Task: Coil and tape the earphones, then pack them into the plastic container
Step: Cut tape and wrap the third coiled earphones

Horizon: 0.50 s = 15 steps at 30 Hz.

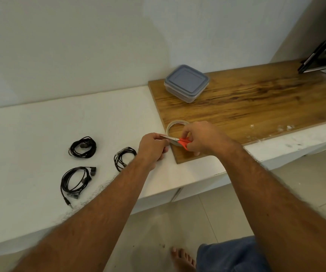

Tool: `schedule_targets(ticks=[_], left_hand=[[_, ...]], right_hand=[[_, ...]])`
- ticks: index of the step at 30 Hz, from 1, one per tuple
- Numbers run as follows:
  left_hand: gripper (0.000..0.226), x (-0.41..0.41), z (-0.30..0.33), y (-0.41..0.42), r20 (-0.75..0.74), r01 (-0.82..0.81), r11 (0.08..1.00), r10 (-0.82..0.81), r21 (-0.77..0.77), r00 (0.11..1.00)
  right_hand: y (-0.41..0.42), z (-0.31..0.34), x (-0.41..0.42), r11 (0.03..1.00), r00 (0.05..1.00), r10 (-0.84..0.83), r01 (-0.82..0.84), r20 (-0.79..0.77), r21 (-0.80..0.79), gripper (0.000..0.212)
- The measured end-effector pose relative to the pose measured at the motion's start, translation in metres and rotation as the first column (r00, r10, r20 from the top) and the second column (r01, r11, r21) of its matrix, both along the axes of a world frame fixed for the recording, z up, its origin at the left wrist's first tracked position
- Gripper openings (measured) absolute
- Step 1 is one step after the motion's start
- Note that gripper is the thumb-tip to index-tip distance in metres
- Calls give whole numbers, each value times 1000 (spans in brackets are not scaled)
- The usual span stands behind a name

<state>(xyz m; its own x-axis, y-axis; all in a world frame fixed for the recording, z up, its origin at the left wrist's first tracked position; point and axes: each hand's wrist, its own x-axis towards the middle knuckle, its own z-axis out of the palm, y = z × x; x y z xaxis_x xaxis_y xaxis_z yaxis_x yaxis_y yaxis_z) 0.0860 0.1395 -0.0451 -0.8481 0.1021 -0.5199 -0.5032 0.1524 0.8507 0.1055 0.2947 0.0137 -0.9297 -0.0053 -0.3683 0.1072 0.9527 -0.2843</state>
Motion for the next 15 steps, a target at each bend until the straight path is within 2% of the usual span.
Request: schedule_targets(ticks=[4, 8, 10, 15], left_hand=[[8, 0, -2, -1, -16, 6, 1000, -6, -9, 1000], [10, 1, -4, 1, -50, 21, 1000, -22, -14, 999], [10, 2, -5, 2, -50, 29, 999, -30, -13, 998], [9, 3, -5, -1, -59, 26, 1000, -25, 2, 998]], right_hand=[[2, 1, 4, 986, 999, -39, 40, 14, -162, 25], [1, 3, 6, 984, 1000, -12, 13, 8, -179, 33], [-2, 7, 6, 969, 1000, -26, 24, -5, -246, 38], [-2, 6, 5, 947, 974, -150, 93, -169, -307, 42]])
